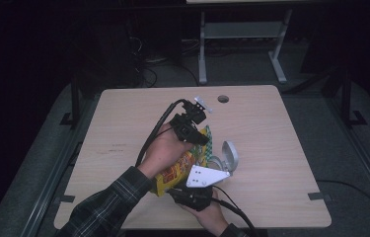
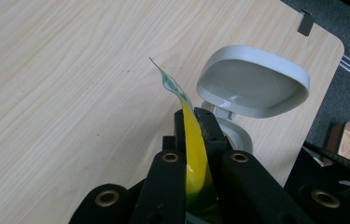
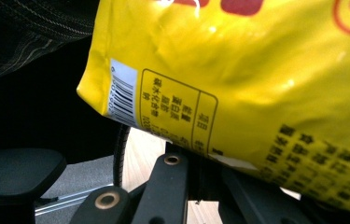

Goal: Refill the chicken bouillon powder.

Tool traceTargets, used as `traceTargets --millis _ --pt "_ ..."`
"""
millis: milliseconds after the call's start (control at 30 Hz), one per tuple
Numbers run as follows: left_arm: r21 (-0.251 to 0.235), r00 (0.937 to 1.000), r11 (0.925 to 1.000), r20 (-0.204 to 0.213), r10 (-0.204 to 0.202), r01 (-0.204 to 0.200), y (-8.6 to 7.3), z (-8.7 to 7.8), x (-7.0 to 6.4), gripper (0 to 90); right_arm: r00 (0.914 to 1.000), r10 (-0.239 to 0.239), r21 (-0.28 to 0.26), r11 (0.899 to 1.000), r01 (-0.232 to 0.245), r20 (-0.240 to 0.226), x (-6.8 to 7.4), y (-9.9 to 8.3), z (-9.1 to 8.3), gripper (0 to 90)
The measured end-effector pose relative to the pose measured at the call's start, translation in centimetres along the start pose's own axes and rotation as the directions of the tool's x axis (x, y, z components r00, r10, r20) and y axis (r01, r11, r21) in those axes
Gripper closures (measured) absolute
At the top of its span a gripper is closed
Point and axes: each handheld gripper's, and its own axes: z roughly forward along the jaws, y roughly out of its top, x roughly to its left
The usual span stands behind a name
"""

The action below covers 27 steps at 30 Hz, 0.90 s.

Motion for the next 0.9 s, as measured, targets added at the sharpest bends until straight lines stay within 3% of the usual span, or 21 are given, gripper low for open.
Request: traceTargets --millis 900 --pt "0.004 1.0 1.0 -0.002 -0.004 0.004 -0.04 -0.05 0.13 89.6 1.0 0.005 -0.001 1.0 -0.005 -0.004 0.04 0.02 0.1 90.0"
